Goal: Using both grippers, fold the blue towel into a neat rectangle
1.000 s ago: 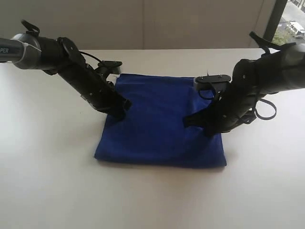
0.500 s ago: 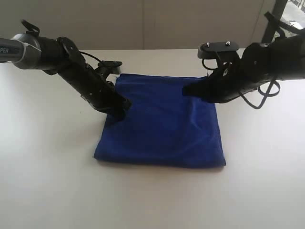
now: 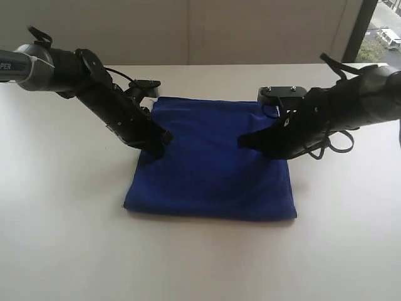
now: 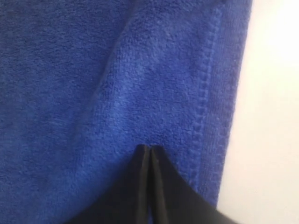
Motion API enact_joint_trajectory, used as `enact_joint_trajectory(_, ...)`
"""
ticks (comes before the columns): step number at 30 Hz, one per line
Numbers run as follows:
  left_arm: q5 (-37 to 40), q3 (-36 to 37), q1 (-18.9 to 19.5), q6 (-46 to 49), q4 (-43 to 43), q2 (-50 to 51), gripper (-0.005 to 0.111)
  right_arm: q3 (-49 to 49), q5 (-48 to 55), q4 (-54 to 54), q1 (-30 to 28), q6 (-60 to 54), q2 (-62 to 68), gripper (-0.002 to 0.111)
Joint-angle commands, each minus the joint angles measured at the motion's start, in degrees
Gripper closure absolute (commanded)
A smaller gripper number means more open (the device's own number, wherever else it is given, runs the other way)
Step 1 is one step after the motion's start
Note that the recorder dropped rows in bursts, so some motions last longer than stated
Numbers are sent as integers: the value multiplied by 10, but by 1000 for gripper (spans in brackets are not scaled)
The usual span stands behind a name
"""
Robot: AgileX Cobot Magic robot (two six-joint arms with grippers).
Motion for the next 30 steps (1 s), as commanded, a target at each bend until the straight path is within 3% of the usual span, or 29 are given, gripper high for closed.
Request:
enact_joint_trajectory(1, 1, 10, -3, 3, 9, 4, 107, 0, 28, -7, -23, 10, 0, 108)
enact_joint_trajectory(15, 0, 10, -3, 3, 9, 4, 107, 0, 5, -6, -32, 14, -30, 108)
enact_joint_trajectory(21, 0, 10, -3, 3, 9, 4, 107, -2, -80, -6, -32, 15, -69, 108)
enact_joint_trajectory(30, 1, 10, -3, 3, 4, 4, 107, -58, -91, -2, -32, 15, 23, 108)
